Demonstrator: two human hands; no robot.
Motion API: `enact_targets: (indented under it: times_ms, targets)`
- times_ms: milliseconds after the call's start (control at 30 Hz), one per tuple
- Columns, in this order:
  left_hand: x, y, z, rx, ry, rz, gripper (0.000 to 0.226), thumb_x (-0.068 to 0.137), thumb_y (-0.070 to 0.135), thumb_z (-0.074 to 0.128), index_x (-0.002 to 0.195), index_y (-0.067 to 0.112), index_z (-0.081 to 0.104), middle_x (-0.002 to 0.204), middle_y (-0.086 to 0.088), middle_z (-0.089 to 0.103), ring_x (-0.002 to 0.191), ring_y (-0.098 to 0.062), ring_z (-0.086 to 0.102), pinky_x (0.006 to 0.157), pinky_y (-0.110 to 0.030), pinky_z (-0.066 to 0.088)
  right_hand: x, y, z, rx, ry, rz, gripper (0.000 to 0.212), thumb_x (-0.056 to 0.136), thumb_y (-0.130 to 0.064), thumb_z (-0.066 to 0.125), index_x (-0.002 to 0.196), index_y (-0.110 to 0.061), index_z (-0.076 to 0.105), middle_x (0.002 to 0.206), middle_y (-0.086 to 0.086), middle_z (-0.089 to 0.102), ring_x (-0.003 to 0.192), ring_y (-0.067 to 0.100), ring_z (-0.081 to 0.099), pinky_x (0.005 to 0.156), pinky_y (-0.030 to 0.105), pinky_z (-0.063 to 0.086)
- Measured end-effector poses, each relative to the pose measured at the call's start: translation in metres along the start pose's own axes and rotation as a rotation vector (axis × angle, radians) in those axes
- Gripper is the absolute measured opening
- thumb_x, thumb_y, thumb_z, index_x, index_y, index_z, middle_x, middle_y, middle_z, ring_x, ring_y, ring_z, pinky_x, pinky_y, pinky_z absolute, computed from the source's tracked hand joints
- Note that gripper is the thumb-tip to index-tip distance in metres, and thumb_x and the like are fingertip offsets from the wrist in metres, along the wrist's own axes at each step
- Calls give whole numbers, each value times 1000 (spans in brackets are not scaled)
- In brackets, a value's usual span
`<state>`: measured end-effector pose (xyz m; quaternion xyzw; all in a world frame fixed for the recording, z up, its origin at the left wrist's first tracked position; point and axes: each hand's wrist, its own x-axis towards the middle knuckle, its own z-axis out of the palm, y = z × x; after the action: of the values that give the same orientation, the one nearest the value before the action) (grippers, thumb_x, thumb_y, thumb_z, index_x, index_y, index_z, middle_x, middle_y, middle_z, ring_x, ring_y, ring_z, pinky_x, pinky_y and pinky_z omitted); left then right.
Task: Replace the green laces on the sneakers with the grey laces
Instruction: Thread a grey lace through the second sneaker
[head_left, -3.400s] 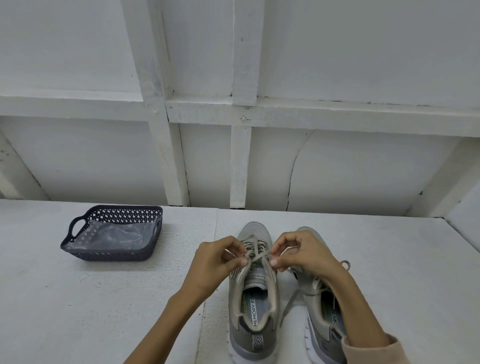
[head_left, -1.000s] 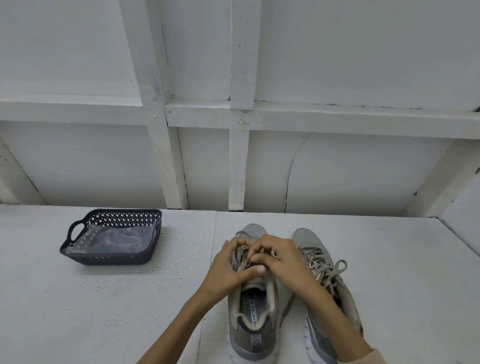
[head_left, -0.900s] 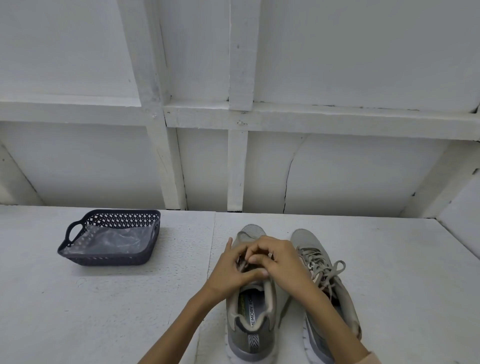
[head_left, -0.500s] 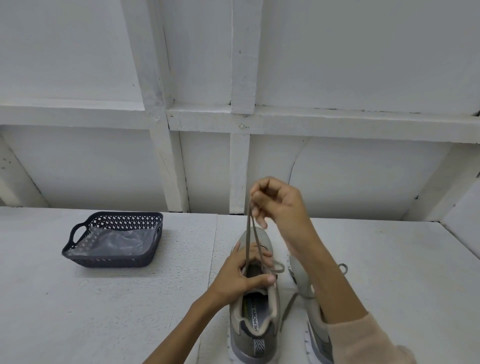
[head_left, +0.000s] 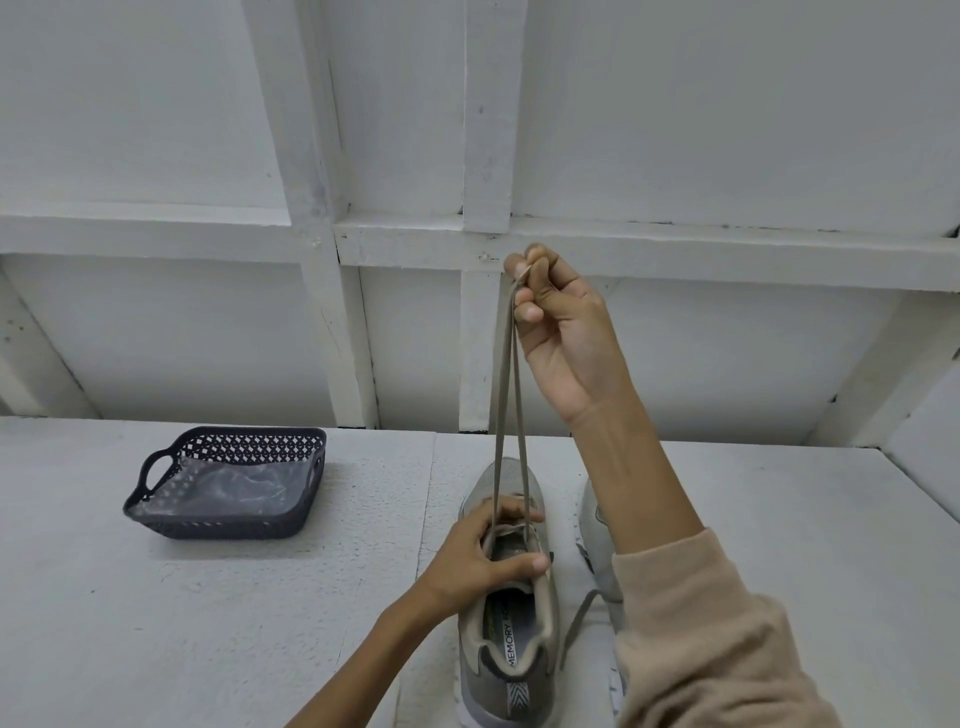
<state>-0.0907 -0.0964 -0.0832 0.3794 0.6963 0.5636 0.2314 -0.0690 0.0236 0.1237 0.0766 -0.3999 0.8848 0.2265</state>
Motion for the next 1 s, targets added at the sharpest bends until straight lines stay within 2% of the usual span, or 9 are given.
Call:
enact_targets:
  times_ms: [100,233,400,567,667,733,833,933,1000]
  targets:
    - [1,-2,1,-11,-11,-2,46,72,37,81,112,29,61,124,10,61,118,-6,56,103,-30,44,3,0,1,14,9,9,24,99,6,38,87,-7,54,79,4,52,51,3,50,50,11,46]
    - [1,-4,1,-93,-30,8,50,73,27,82,107,15,48,120,5,65,117,-11,59,100,-30,46,4,0,-1,26,4,14,23,99,4,39,88,-7,54,79,3,52,52,3,50,51,11,46]
    - [2,20,-4,-98,-43,108,40,75,26,78,96,16,45,118,5,66,111,-13,61,96,-35,50,-2,-3,-5,-187,-61,20,17,97,2,43,89,-6,55,79,5,53,57,10,53,51,17,46]
    - [23,96,-20,-319,161,295,26,86,30,64,105,14,59,111,2,68,110,-16,62,92,-29,51,-6,-5,-11,-299,-35,7,13,96,1,46,89,-5,55,75,6,53,59,14,52,48,19,43]
    - [39,125,-32,-429,263,317,24,96,32,53,101,11,63,96,-1,67,94,-19,63,95,-38,50,-8,-7,-15,-411,-46,-17,10,96,-2,49,90,-7,56,76,6,55,63,18,47,52,21,43]
    - [44,132,-37,-449,326,323,21,98,26,52,98,10,65,89,0,66,83,-16,61,91,-40,52,-10,-11,-18,-538,-61,-88,11,96,-4,51,90,-9,58,86,6,56,74,19,50,59,23,45]
    - [45,129,-44,-521,405,356,17,97,7,50,109,9,62,88,-1,66,71,-12,60,80,-29,54,-17,-18,-24,-673,-3,-205,13,98,-5,50,91,-13,58,96,4,64,87,18,60,69,25,49]
    - [36,118,-56,-585,416,351,37,98,-1,45,130,15,50,103,-1,67,66,-9,59,73,-29,56,-31,-21,-41,-555,88,-132,13,100,-5,44,93,-11,54,79,6,63,74,21,63,70,30,53]
    - [27,107,-65,-602,384,322,48,96,-5,44,137,19,44,118,-1,64,68,-11,59,68,-28,56,-42,-18,-57,-598,136,-64,14,99,-4,46,93,-10,57,74,3,57,65,17,57,67,28,52]
